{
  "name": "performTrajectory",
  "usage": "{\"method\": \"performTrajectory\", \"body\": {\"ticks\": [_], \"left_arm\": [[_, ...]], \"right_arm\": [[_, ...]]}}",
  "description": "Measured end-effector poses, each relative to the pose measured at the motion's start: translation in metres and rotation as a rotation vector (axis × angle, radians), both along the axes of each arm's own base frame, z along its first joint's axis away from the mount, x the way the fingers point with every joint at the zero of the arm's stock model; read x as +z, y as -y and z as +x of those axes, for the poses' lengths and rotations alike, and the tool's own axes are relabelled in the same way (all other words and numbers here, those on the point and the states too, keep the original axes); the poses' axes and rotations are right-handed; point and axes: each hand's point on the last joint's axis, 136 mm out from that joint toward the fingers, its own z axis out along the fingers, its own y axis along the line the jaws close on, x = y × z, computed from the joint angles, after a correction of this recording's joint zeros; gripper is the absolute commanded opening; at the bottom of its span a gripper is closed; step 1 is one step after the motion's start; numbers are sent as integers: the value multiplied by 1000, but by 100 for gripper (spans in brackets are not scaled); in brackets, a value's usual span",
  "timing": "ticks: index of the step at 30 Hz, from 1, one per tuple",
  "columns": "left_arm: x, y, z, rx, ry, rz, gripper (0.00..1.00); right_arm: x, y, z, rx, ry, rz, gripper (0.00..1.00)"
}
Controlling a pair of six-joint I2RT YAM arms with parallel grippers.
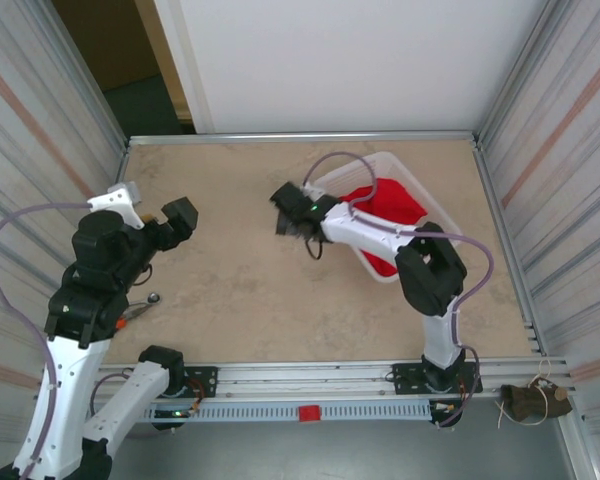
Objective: Fold the inside-out t-shirt
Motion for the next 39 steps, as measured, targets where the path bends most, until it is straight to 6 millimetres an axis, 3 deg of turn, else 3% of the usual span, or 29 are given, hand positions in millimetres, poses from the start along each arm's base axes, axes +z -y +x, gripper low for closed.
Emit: {"method": "performTrajectory", "body": {"ticks": [5,7,11,14,16,19,21,23,27,30,33,39], "left_arm": [[-16,4,0,-13,-39,-13,99],[-21,5,0,-18,-50,-19,99],[-33,6,-1,-25,-72,-21,99],[-42,8,0,-32,-90,-20,99],[-50,10,1,-38,-104,-21,99],[-60,13,3,-51,-128,-30,99],[-64,16,5,-59,-141,-35,99],[-67,18,7,-65,-154,-42,99],[-72,22,11,-76,-170,-56,99],[-80,26,13,-81,-194,-60,99],[-83,30,12,-93,-204,-62,99],[-83,36,9,-107,-206,-64,99]], "right_arm": [[1,80,54,-93,-1,-35,96],[1,107,72,-102,-19,-27,90],[7,133,91,-62,-46,45,90],[23,116,69,14,-42,85,92],[44,90,30,90,-20,112,95],[87,74,-33,145,45,167,100],[110,95,-60,84,104,200,99],[120,136,-81,-37,153,218,99],[99,215,-121,-293,161,214,99],[73,251,-144,-416,119,188,99],[56,270,-150,-488,71,187,99],[28,275,-119,-514,-51,251,99]]}}
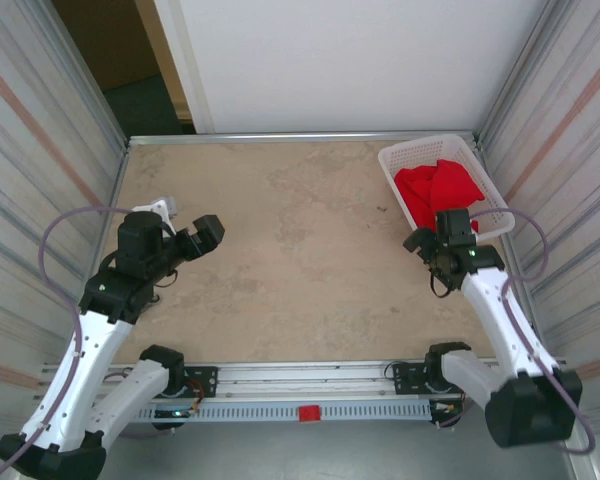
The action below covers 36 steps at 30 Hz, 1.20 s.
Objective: Fold the inside-out t-shirt
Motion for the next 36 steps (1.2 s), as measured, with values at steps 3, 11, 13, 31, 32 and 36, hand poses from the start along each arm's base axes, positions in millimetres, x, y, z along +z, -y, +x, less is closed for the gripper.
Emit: {"method": "performTrajectory", "body": {"ticks": [3,11,13,31,32,36], "left_arm": [[0,1,-1,6,0,-3,99],[2,-1,-3,25,7,-4,99],[2,-2,-3,29,6,0,99],[-25,7,7,13,-109,50,99],[-23,9,8,8,-111,51,99],[-18,14,7,-8,-111,57,99]], "right_arm": [[-12,-7,20,27,-30,34,99],[-14,-9,92,92,16,39,99],[-12,-11,108,139,66,26,98],[96,-131,219,368,305,8,95],[90,-132,238,348,295,-14,95],[46,-123,277,292,181,-101,95]]}}
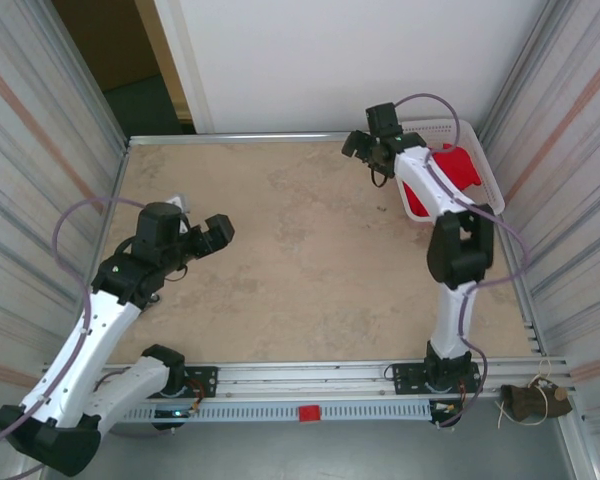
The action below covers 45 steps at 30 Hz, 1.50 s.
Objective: Fold the inside-out t-shirt
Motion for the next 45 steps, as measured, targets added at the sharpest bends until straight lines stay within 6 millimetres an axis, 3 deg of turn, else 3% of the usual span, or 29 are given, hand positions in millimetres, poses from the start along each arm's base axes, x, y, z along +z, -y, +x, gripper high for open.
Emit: {"method": "performTrajectory", "body": {"ticks": [5,8,13,17,21,24,26,27,28,30,33,35,39,45], "left_arm": [[2,3,-3,-8,-2,0,99],[2,2,-5,-7,-6,2,99],[4,0,-7,-3,1,-1,99],[4,0,-7,1,3,1,99],[3,0,-6,-3,2,5,99],[0,5,-4,-22,-5,15,99],[-5,11,-2,-43,-14,25,99],[-8,16,-1,-58,-18,29,99],[-10,20,0,-71,-20,31,99],[-15,30,2,-98,-25,36,99],[-23,46,8,-140,-36,41,99],[-29,55,12,-162,-47,46,99],[-37,65,19,-191,-63,48,99],[-31,76,24,-221,-37,13,99]], "right_arm": [[-37,33,27,-79,-84,-112,94],[-36,53,36,-101,-77,-158,94],[-21,78,47,-107,-44,-217,94],[-13,77,50,-63,-32,-191,94],[5,57,31,10,-25,-134,95],[44,58,7,17,18,-82,94],[78,84,-7,-38,74,-32,93],[93,107,-14,-88,99,-10,92],[106,139,-22,-157,122,12,91],[112,197,-37,-287,140,44,90],[82,270,-60,-462,73,89,88],[50,287,-66,-508,-6,118,88],[-3,279,-65,-505,-147,156,88],[-34,266,-51,-487,-223,192,85]]}}
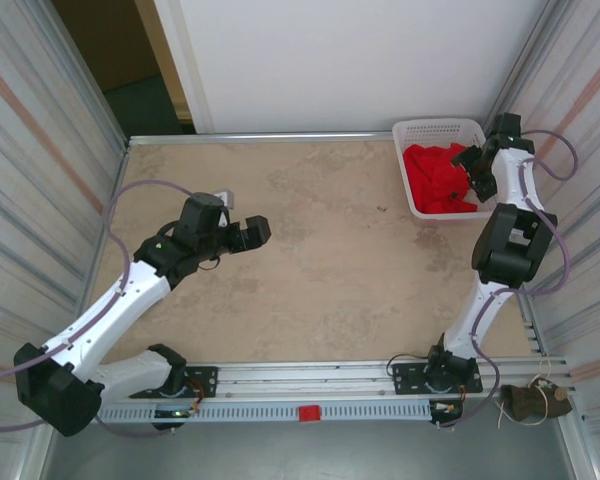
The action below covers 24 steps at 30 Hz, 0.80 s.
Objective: Fold the inside-out t-shirt
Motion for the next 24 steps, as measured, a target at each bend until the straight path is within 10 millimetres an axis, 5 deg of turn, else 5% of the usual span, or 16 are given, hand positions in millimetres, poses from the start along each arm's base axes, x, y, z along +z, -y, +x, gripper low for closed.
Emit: {"method": "performTrajectory", "body": {"ticks": [3,9,14,15,17,18,20,24], "left_arm": [[2,3,1,-6,7,-12,99],[2,3,2,-6,13,-16,99],[-1,3,0,-6,8,-15,99],[-1,3,0,-8,7,-16,99],[-1,4,-1,-8,5,-18,99],[-1,4,-1,-8,4,-18,99],[-4,4,-2,-6,-2,-19,99],[-10,4,-4,-4,-18,-17,99]], "right_arm": [[-5,2,20,-6,10,12,71],[-8,0,52,18,46,51,4],[28,-3,64,37,123,49,0],[33,-3,64,38,131,46,6],[39,-5,60,38,132,34,64],[40,-3,57,32,125,24,84],[34,-2,44,17,90,9,100],[5,-2,23,-1,-1,4,100]]}}
